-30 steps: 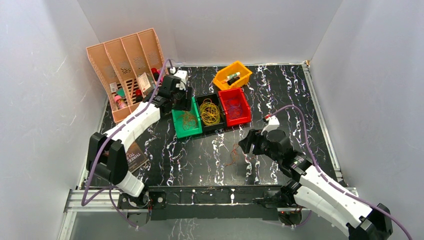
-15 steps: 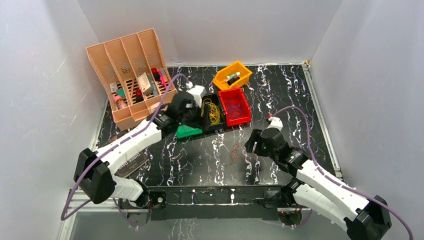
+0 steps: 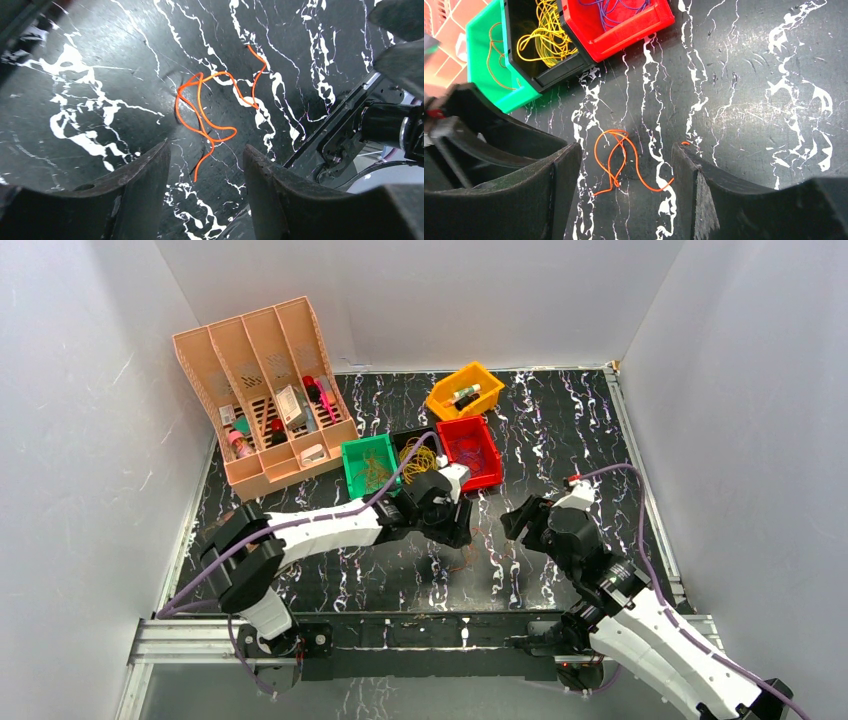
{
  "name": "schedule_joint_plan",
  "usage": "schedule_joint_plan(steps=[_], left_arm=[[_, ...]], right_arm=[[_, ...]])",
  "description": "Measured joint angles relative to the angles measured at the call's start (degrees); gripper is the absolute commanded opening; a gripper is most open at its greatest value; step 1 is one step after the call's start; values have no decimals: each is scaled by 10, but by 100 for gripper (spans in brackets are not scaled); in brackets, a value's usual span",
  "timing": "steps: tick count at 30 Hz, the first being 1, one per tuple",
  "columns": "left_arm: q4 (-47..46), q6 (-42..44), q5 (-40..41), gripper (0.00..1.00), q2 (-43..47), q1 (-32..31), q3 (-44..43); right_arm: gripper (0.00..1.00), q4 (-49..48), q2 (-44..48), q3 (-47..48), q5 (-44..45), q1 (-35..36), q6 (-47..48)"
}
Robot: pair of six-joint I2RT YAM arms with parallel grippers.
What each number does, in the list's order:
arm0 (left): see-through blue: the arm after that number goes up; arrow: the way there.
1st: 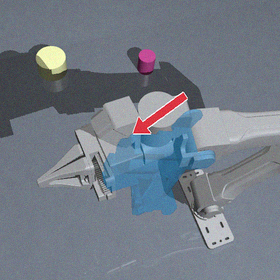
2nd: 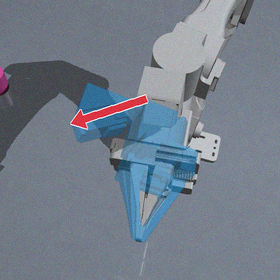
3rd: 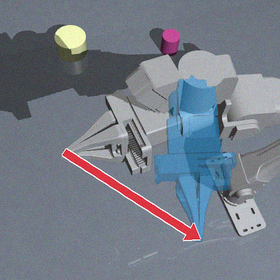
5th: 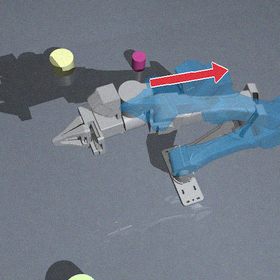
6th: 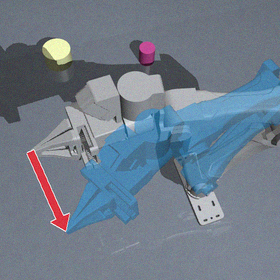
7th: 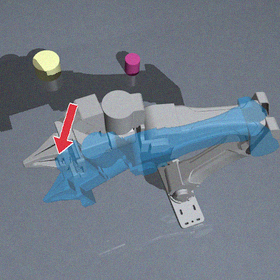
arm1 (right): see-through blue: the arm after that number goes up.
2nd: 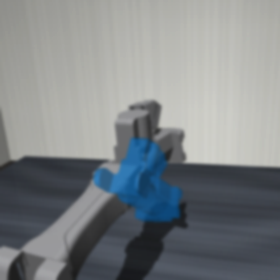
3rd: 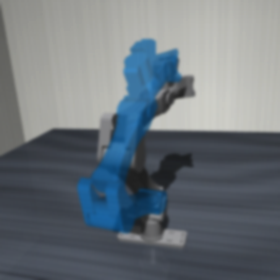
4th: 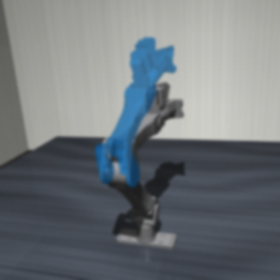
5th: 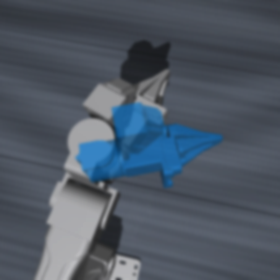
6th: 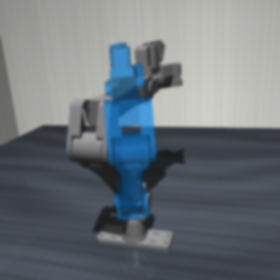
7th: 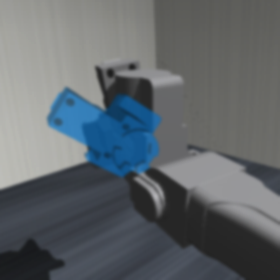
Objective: Untangle the cables
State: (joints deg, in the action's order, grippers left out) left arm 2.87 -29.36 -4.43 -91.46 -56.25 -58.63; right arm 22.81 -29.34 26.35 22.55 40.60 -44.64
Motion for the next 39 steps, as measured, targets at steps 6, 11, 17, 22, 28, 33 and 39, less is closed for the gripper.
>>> schedule_joint_plan(steps=[6,11,17,22,28,33,39], left_arm=[[-38,-29,-9,44,-38,-9,2],[-66,-42,-16,36,-62,-9,0],[-79,-48,-22,33,-96,-9,-5],[-88,-52,-23,27,-105,-9,-5],[-96,-53,-23,12,-105,-9,-7],[-94,-46,-22,0,-105,-9,-18],[-56,4,-7,0,-99,-9,-39]], right_arm=[[74,7,5,-2,3,0,-5],[74,11,5,-10,2,0,-4],[75,11,5,-10,2,0,-4],[75,11,4,-10,1,0,-2],[75,10,-5,-10,-4,0,-1],[75,10,-7,-10,-9,0,0],[77,6,-7,-11,-18,0,9]])
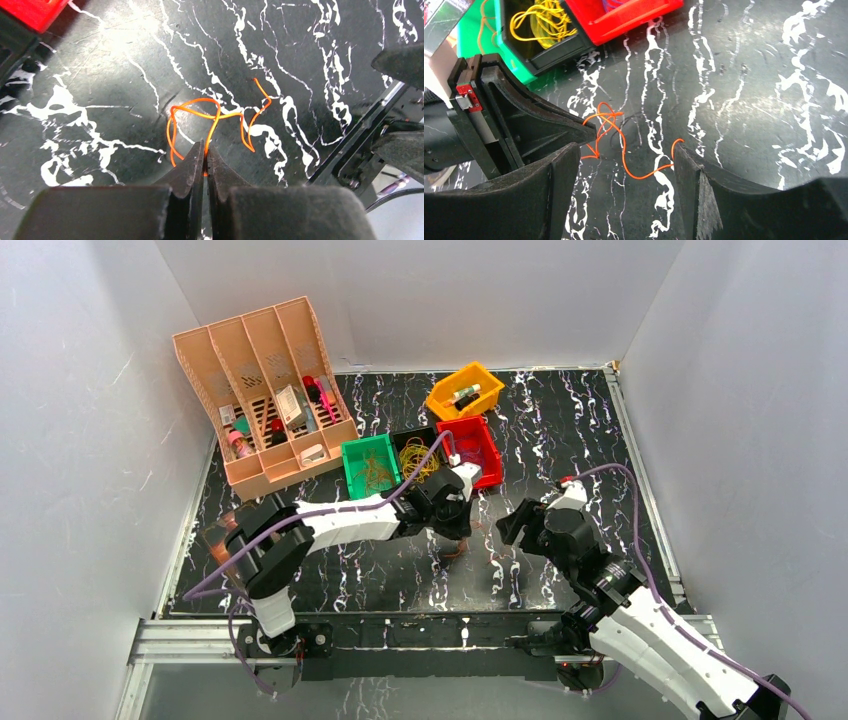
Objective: Untangle the cables
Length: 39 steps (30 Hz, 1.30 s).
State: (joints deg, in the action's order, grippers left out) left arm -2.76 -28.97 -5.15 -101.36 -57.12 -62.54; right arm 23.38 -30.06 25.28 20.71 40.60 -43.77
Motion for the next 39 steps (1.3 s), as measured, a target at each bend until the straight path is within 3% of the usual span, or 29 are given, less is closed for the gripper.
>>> schedule_joint_plan(steps=[9,16,25,29,30,35,39], left_arm=[[77,69,27,0,111,0,0],[84,70,38,0,171,0,1],[97,62,41,0,174,0,3],[93,49,31,0,195,0,7],[93,47,30,0,196,0,9],[138,62,101,0,277,0,4],[178,82,171,0,309,10,-23]], right_arm=[[76,-140,-5,-47,-123,0,93],[73,-267,-76,-87,-212,0,127],[65,-373,-153,-96,-213,0,125],[25,-459,-205,-102,-197,0,123],[2,-469,-222,-102,-195,0,122],[0,-432,-217,-102,-131,0,100],[0,-377,-154,-115,-113,0,85]])
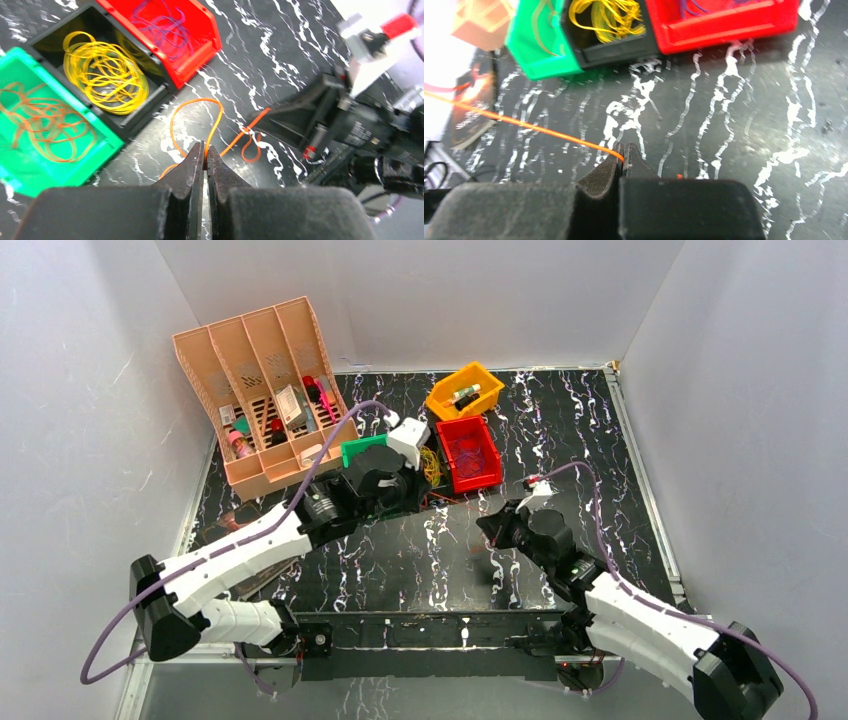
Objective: Untangle the cables
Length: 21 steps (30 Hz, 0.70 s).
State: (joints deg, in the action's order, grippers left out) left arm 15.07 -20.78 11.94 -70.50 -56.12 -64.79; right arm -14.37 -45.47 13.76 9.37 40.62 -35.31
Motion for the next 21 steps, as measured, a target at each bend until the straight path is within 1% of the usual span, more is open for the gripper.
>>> schedule_joint_plan(steps=[3,10,11,13,16,17,19,21], left_arm=[[19,7,24,0,18,10,-13],[55,21,37,0,26,36,-25],[58,24,37,0,26,37,-28],[63,28,37,0,26,39,-34],[66,37,40,0,26,44,-39],[69,41,49,0,26,47,-40],[79,53,76,0,28,64,-49],[80,59,94,0,28,76,-58]], right_arm=[[0,2,40,0,-11,8,-10],[0,27,96,17,-26,13,-21],[2,32,104,19,-31,14,-21],[9,40,120,21,-42,14,-20],[24,49,140,28,-64,14,-5],[32,56,144,30,-67,14,-1],[44,77,155,30,-75,7,17],[50,97,159,31,-88,2,38]])
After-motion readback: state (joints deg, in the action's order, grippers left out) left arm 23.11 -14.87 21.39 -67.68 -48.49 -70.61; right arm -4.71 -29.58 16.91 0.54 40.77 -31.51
